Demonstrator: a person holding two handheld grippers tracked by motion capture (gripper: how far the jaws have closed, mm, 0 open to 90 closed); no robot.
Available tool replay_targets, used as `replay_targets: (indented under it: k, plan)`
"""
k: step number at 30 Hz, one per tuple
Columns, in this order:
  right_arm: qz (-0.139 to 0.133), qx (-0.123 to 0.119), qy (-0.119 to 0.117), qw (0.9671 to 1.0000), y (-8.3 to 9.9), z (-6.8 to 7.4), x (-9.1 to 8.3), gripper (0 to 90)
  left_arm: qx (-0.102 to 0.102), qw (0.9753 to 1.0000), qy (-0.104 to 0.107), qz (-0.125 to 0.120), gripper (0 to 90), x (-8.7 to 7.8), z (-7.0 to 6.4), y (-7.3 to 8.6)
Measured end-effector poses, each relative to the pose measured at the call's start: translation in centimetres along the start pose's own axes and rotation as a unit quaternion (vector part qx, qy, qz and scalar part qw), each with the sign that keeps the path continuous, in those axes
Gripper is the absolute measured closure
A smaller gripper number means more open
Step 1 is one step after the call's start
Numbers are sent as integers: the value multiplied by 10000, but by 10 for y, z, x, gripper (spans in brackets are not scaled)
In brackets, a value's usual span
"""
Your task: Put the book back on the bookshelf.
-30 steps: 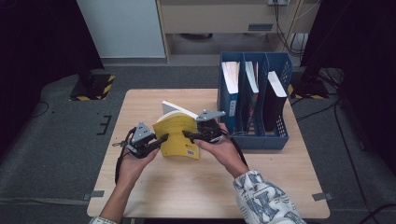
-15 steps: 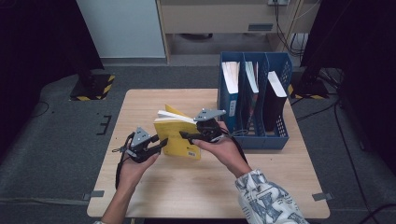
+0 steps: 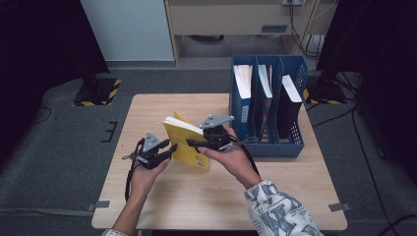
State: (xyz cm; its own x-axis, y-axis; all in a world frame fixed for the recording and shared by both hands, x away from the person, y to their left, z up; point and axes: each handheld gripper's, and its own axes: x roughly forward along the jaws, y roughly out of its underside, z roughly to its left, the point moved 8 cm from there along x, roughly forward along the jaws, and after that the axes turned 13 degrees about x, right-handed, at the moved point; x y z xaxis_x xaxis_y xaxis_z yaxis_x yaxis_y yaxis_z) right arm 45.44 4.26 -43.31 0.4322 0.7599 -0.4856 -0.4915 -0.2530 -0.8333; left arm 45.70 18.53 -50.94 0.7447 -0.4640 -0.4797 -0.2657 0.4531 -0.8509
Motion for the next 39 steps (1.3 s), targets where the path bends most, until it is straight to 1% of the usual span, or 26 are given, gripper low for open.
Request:
replay_targets:
  k: [1, 4, 7, 8, 9, 11, 12, 14, 16, 18, 20, 21, 22, 23, 25, 26, 28, 31, 34, 36, 39]
  plan:
    - [2, -33, 45, 10000, -1, 0, 0, 581, 17, 10000, -7, 15, 578, 0, 0, 0]
    - [-17, -25, 79, 10000, -3, -1, 0, 608, 35, 9999, -44, 87, 553, -2, 0, 3]
    - [-19, -23, 56, 10000, -5, -2, -1, 610, 135, 9995, -57, 269, 492, -5, -2, 13]
    - [-13, -15, 47, 10000, -5, -2, -1, 611, 184, 9992, -54, 340, 473, -6, -2, 17]
    - [-9, 4, 25, 10000, -6, -2, -1, 613, 263, 9986, -41, 460, 458, -7, -3, 23]
    - [-8, 1, -1, 10000, -8, -2, -1, 619, 345, 9969, -1, 710, 423, -9, -6, 36]
    - [2, -24, 2, 10000, -9, -2, -1, 619, 340, 9960, 56, 828, 398, -10, -6, 42]
    - [12, -23, 9, 10000, -10, -2, -1, 625, 259, 9944, 104, 1022, 333, -13, -6, 52]
    - [20, -4, -6, 10000, -11, -2, -1, 630, 253, 9933, 98, 1124, 271, -17, -3, 59]
    - [36, 4, 3, 10000, -12, -3, 0, 632, 172, 9926, 77, 1203, 218, -20, 0, 65]
    - [38, -8, -9, 10000, -12, -4, 0, 635, 99, 9921, 30, 1249, 179, -21, 4, 68]
    - [38, -8, -9, 10000, -12, -4, 0, 635, 99, 9921, 30, 1249, 163, -21, 4, 68]
    - [44, 43, -23, 10000, -12, -5, 1, 641, 21, 9918, -14, 1281, 134, -20, 8, 71]
    - [53, 39, -40, 10000, -12, -5, 1, 643, 11, 9917, -10, 1285, 121, -20, 9, 72]
    - [74, 36, -38, 10000, -11, -6, 2, 646, 32, 9918, -12, 1281, 96, -20, 10, 73]
    - [96, 36, -40, 9999, -11, -6, 4, 645, 129, 9915, -42, 1291, 77, -22, 12, 74]
    - [112, 47, -37, 9999, -10, -5, 5, 646, 153, 9912, -61, 1310, 64, -22, 13, 76]
    - [106, 48, -28, 9999, -11, -5, 6, 663, 53, 9907, -10, 1358, 64, -22, 14, 79]
    - [122, 67, -33, 9999, -10, -6, 6, 694, 51, 9897, 55, 1428, 64, -21, 13, 82]
    - [121, 96, -49, 9999, -11, -7, 6, 717, 48, 9891, 63, 1472, 64, -20, 12, 83]
    - [106, 139, -12, 9998, -11, -9, 6, 739, 61, 9887, 75, 1494, 64, -20, 13, 84]
